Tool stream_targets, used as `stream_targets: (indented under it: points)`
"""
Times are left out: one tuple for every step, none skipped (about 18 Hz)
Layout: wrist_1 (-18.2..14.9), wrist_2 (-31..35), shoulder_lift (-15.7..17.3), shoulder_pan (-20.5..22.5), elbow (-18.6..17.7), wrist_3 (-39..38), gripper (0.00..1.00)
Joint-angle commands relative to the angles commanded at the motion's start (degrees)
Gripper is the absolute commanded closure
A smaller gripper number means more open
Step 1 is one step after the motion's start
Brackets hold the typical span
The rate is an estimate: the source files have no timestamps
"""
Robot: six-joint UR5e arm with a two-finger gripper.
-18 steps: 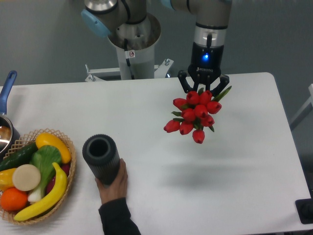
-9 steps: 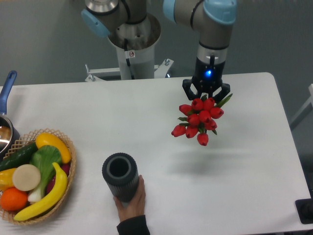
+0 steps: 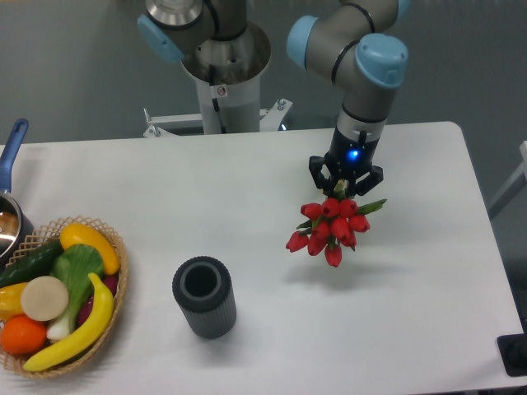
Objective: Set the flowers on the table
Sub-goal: 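Carry the held tulips away from the vase over the open table, then lower the tulips onto the table and open the gripper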
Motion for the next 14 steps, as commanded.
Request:
stream_targets:
  points:
    - [0.09, 0.00, -0.35, -0.09, -0.09, 0.00, 0.66]
    - [0.09, -0.09, -0.44, -0.18, -0.09, 0.00, 0.66]
    - [0.09, -0.09, -0.53, -0.18, -0.09, 0.09, 0.65]
    - [0.18, -0.09, -0.71, -0.18, 0.00, 0.35, 0.56]
    - [0.26, -0.18, -0.71, -0.18, 0.26, 0.35, 0.51]
    - [0.26, -0.18, -0.80, -0.18, 0.44, 0.35, 0.40]
    - [0.35, -0.26, -0.80, -0.18, 0.61, 0.44, 0.28]
    - [0.27, -0.26, -0.80, -0.18, 0.79, 0.44, 0.25]
    - [0.35, -0.26, -0.80, -0.09, 1.05, 0.44, 0.15]
    - [0.35, -0.26, -0.80, 0.00, 1.49, 0.44, 0.09]
    - [0.35, -0.26, -0.71, 0.09, 1.67, 0.53, 0.07]
    - [0.44, -0.26, -0.71, 0.26, 1.93, 0.53, 0.01]
    - [0.35, -0.26, -0.71, 0.35, 2.19, 0.44, 0.00]
    - [0.35, -0.26, -0.62, 0.44, 2.46, 0.44, 0.00]
